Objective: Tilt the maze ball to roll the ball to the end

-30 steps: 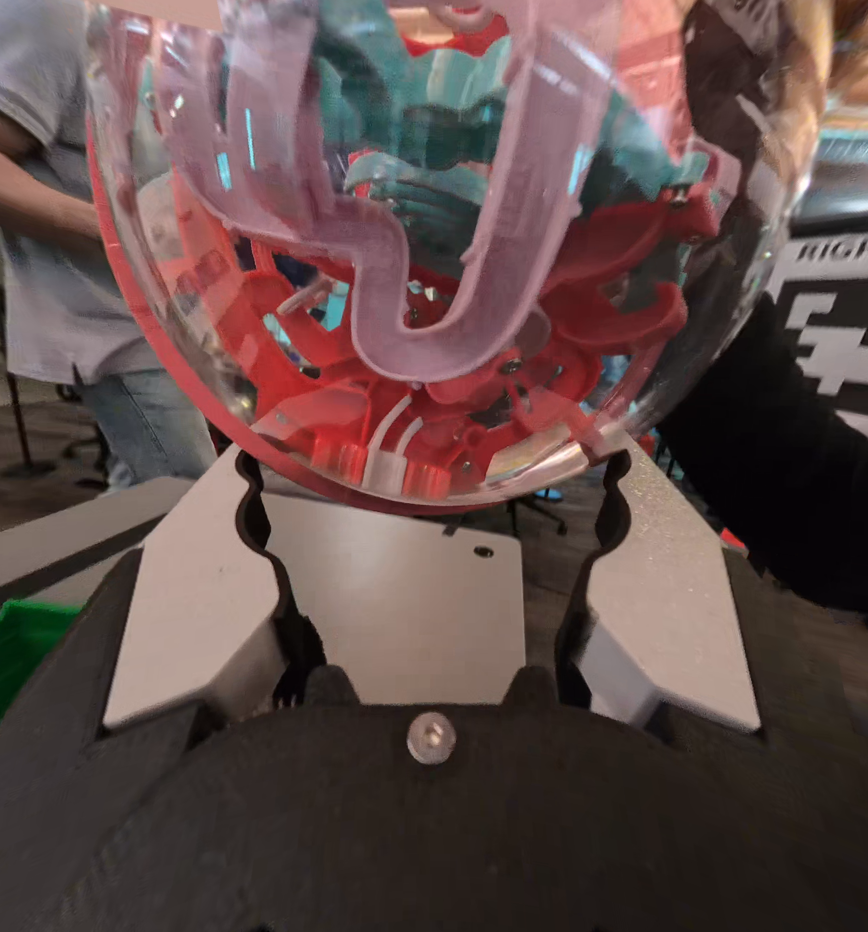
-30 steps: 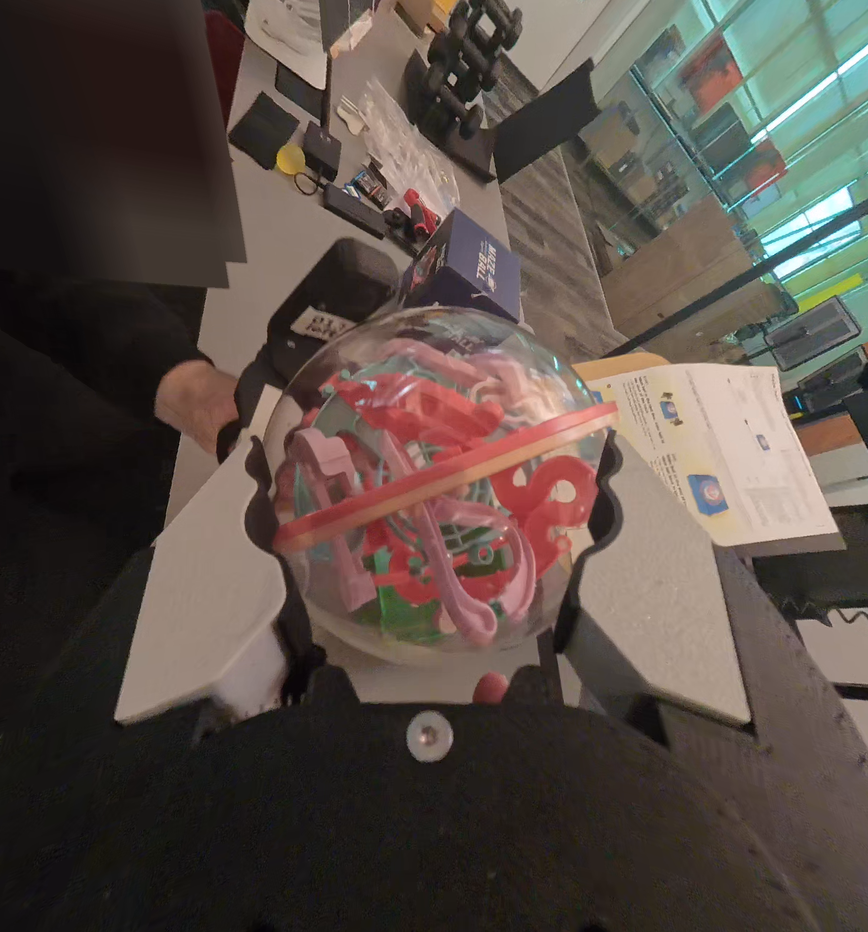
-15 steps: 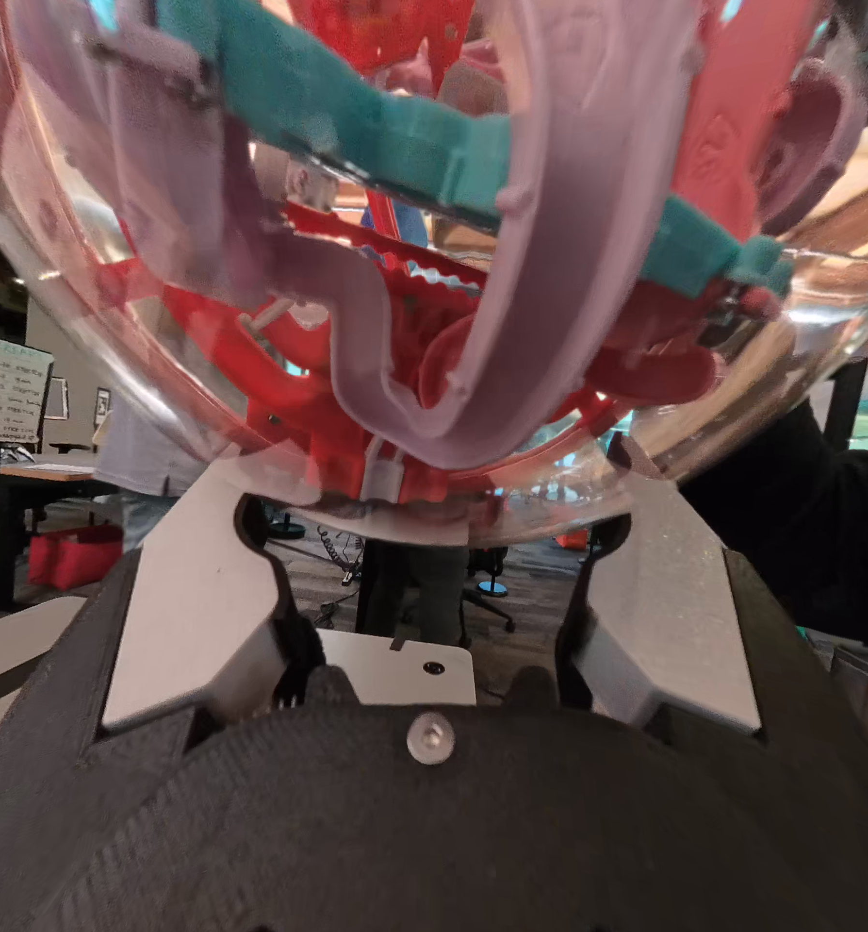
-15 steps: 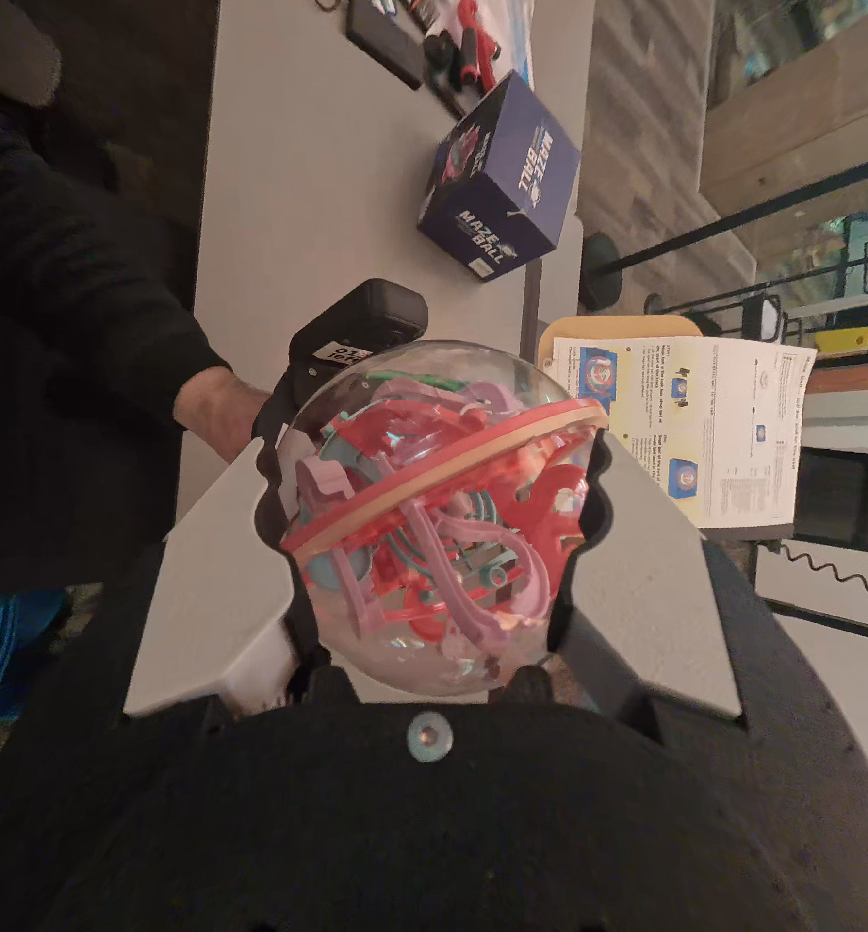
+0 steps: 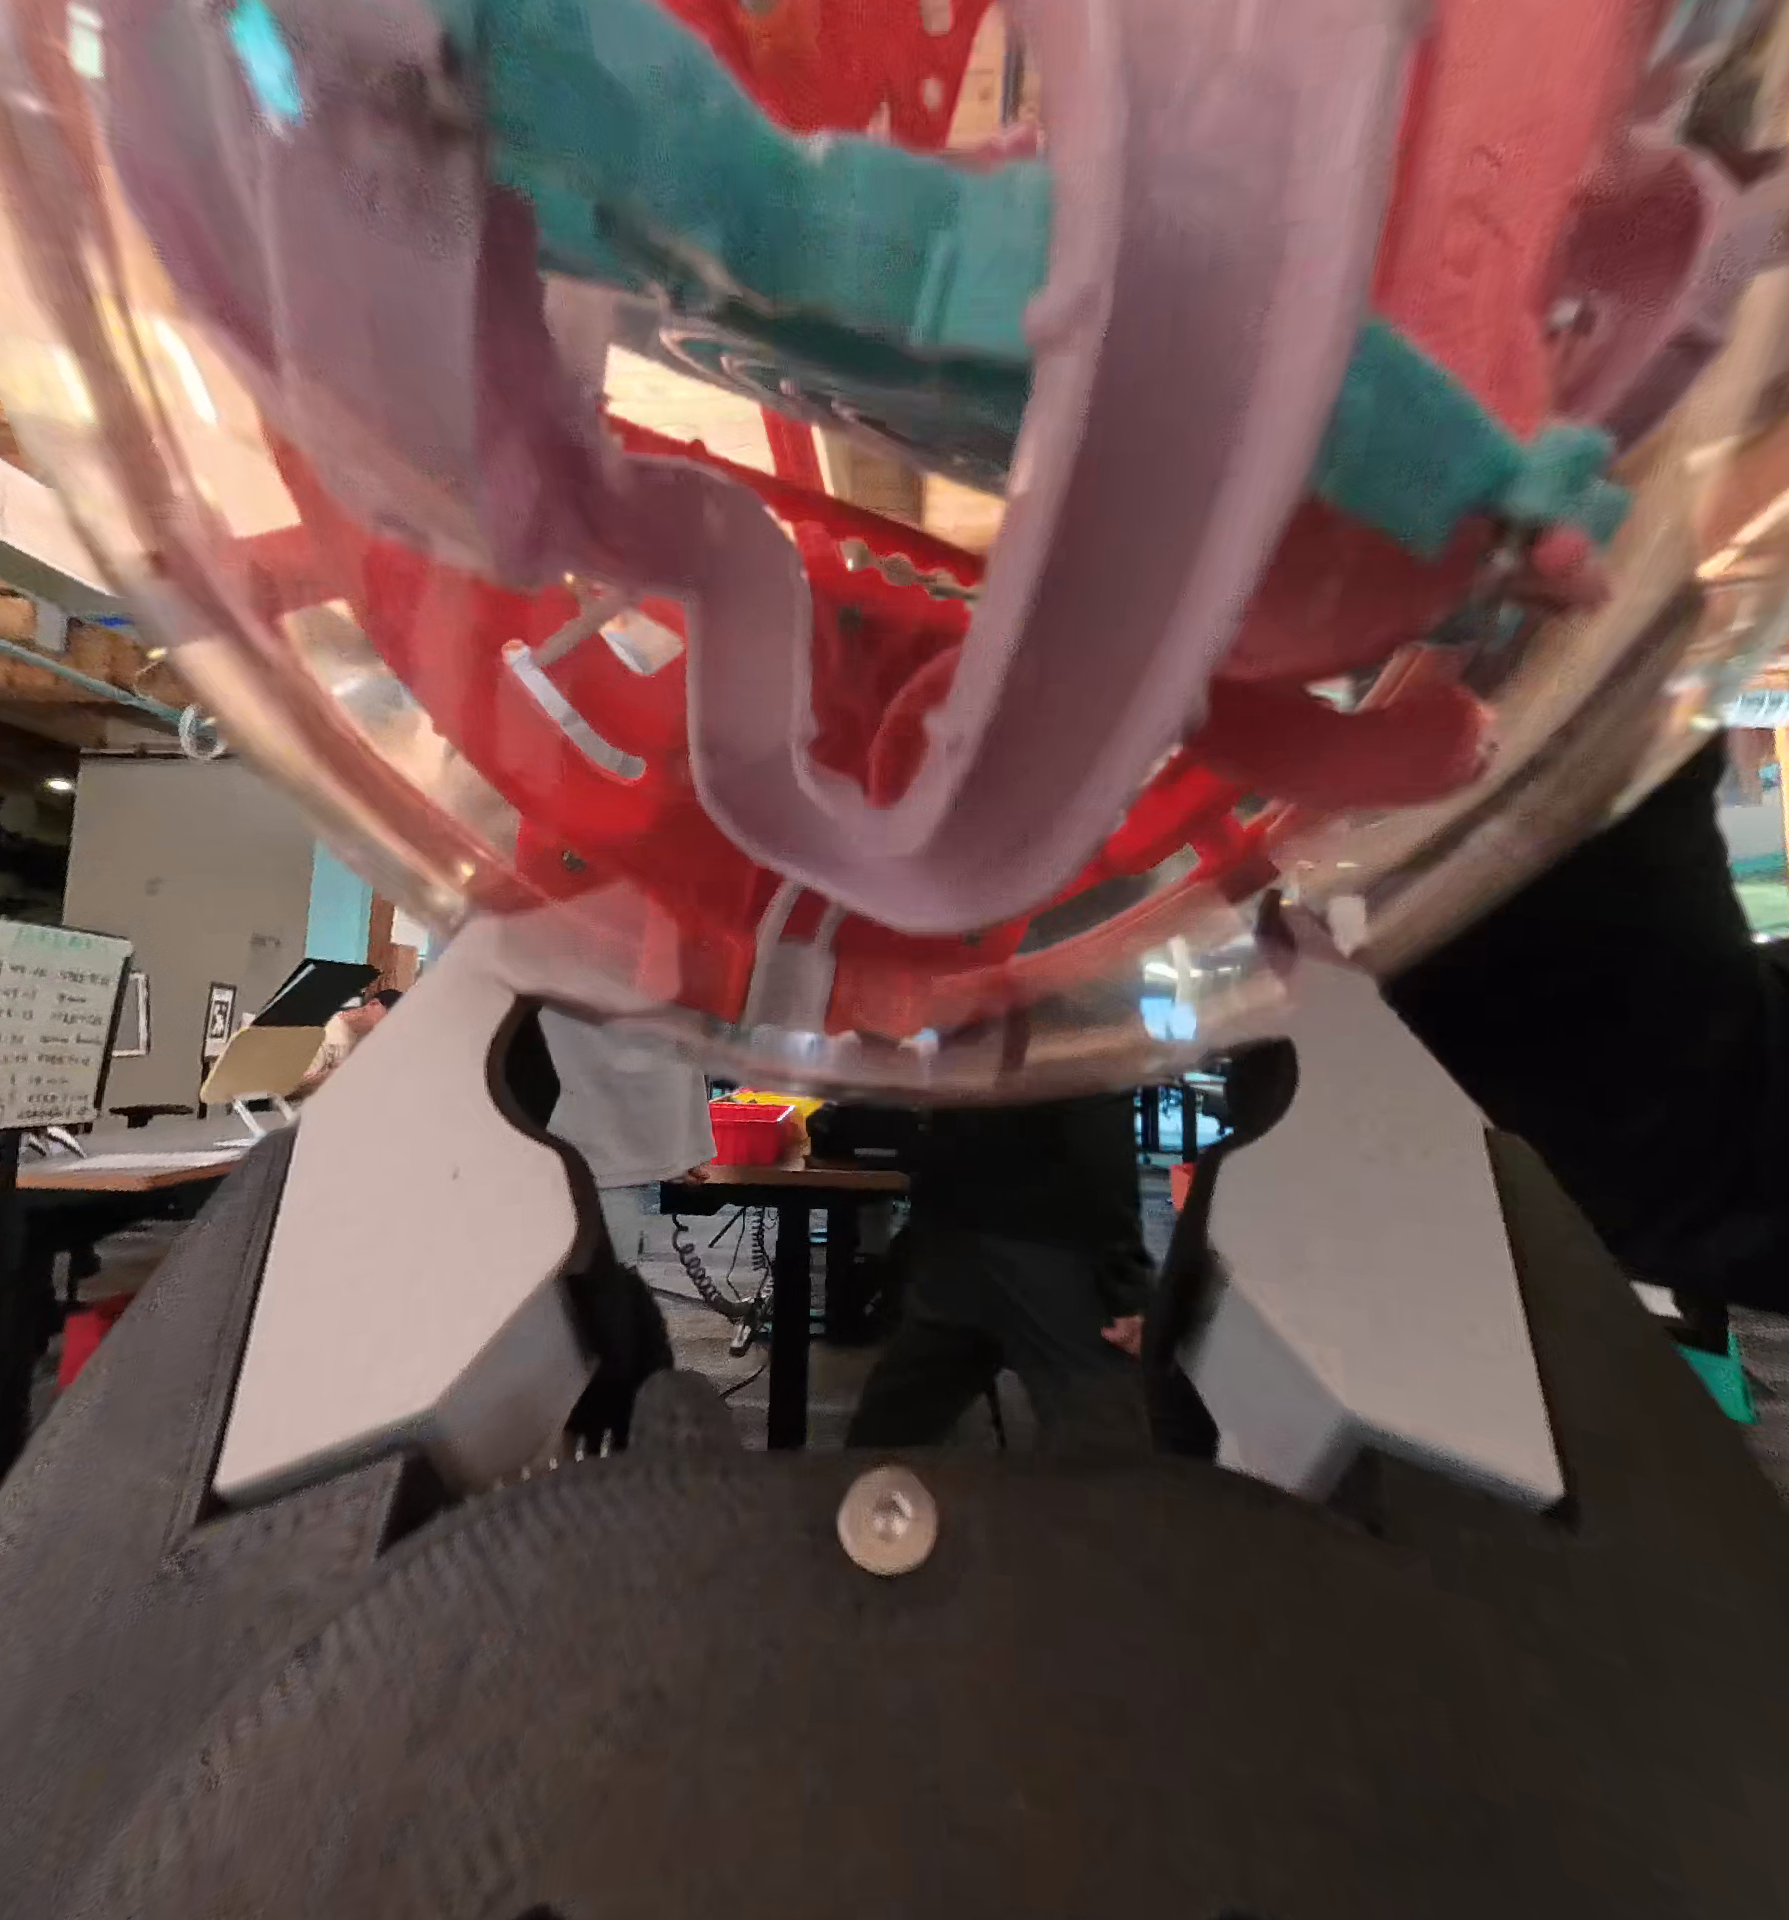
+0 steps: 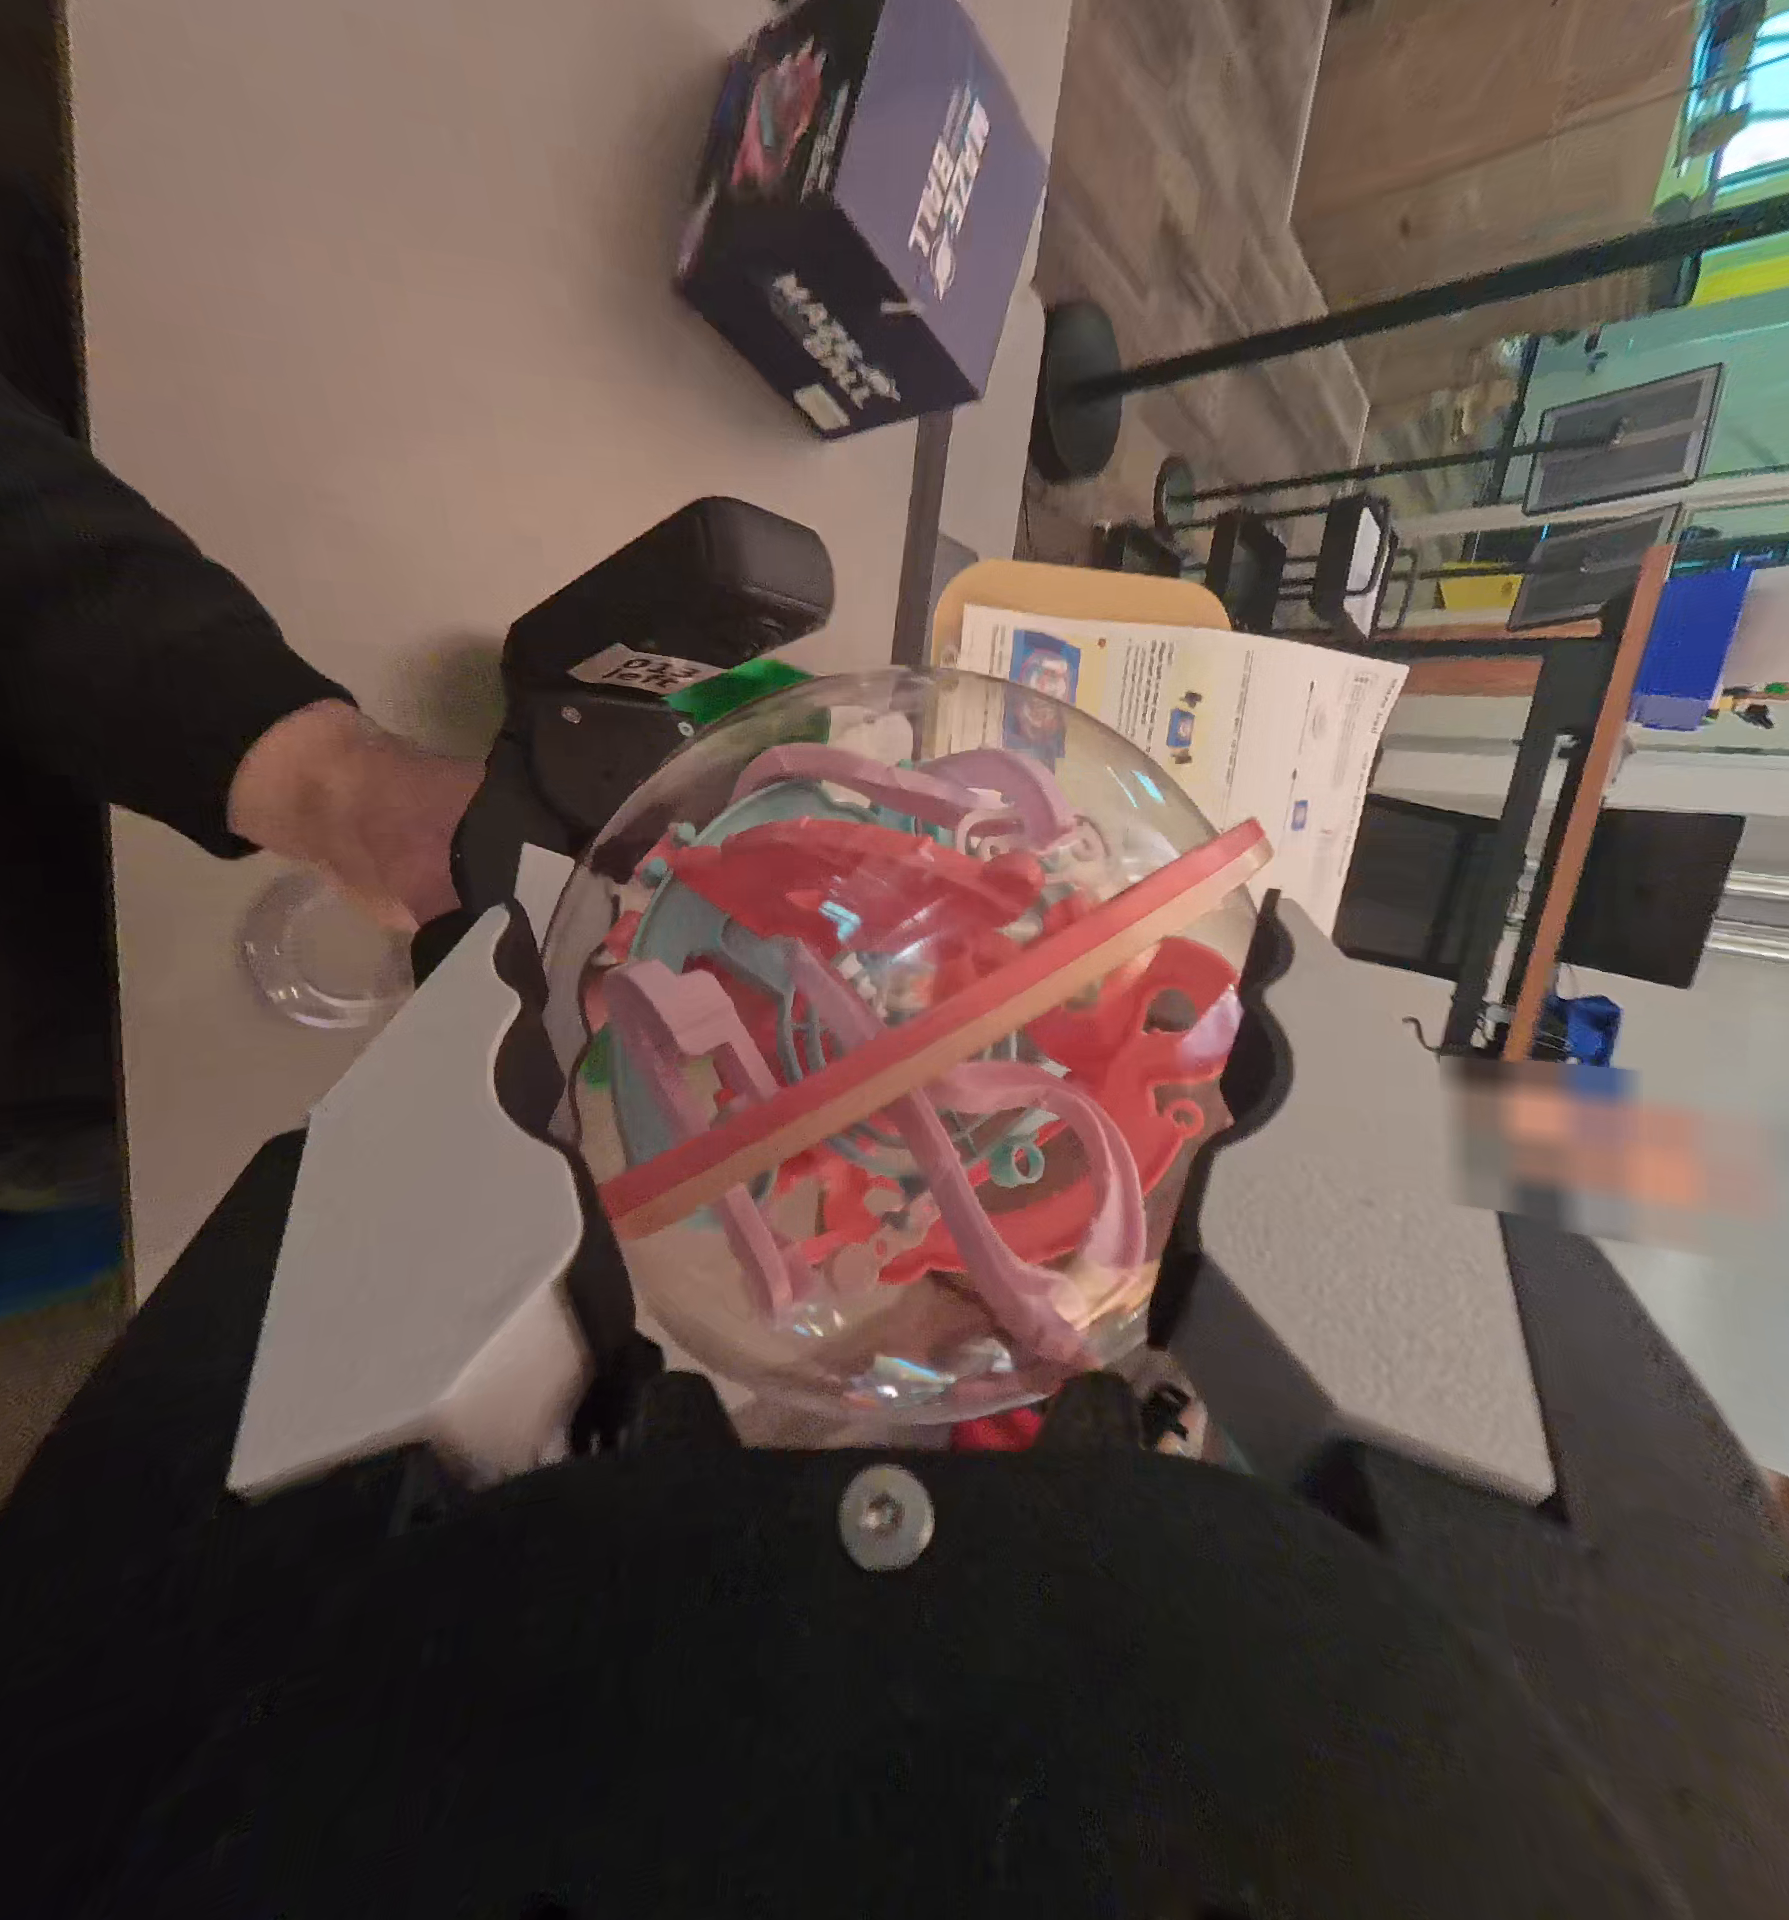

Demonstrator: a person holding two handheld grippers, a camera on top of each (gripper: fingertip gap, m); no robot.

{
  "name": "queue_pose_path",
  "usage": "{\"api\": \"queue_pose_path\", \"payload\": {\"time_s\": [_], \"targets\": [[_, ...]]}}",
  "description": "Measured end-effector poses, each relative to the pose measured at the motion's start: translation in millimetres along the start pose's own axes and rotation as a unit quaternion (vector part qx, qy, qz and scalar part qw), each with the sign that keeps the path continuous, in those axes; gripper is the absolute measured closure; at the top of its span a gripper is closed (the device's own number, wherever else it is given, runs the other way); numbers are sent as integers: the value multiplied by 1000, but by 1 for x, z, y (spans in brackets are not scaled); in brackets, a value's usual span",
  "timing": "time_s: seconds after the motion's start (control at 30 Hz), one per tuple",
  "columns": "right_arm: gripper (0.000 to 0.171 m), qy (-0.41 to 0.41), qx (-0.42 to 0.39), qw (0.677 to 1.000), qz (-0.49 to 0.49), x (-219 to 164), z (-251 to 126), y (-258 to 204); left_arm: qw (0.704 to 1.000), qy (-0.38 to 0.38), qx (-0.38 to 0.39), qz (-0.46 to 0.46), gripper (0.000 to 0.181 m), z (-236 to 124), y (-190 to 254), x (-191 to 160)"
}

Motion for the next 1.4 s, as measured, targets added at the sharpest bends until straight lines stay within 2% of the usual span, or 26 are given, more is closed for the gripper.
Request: {"api": "queue_pose_path", "payload": {"time_s": [0.17,0.3,0.4,0.57,0.7,0.83,0.93,1.1,1.17,1.3,1.4], "targets": [[38,-65,0,998,-1,-2,12,15,1000,9,-1,-28,51,4,-11,9],[41,-118,8,992,-36,11,11,-1,999,-27,-20,-2,51,14,7,4],[38,-124,-14,991,-45,11,11,8,1000,-26,-17,4,51,16,3,12],[41,-76,-88,991,-58,21,-18,19,994,-65,7,88,51,25,0,33],[39,23,-187,979,-74,24,-57,30,978,-103,43,177,51,32,-2,65],[42,138,-289,945,-70,29,-105,31,942,-149,75,290,51,39,8,98],[42,206,-335,917,-58,25,-137,26,917,-173,85,349,52,43,22,118],[44,250,-388,884,-77,27,-167,8,866,-217,115,435,52,51,43,134],[45,261,-380,885,-63,24,-171,12,870,-219,115,427,52,53,43,135],[47,235,-366,895,-94,31,-171,9,875,-193,127,425,52,56,46,137],[47,209,-338,911,-108,34,-168,15,894,-161,126,398,51,59,45,138]]}}
Point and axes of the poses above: each gripper's, where its closed fingertips meet, z out along the fingers, x out of its top, y = z × x across the jaws, the point moved 1 cm from there along -z, back along the fingers, and after that the axes turned 6 degrees about -y, right-handed, at the moved point
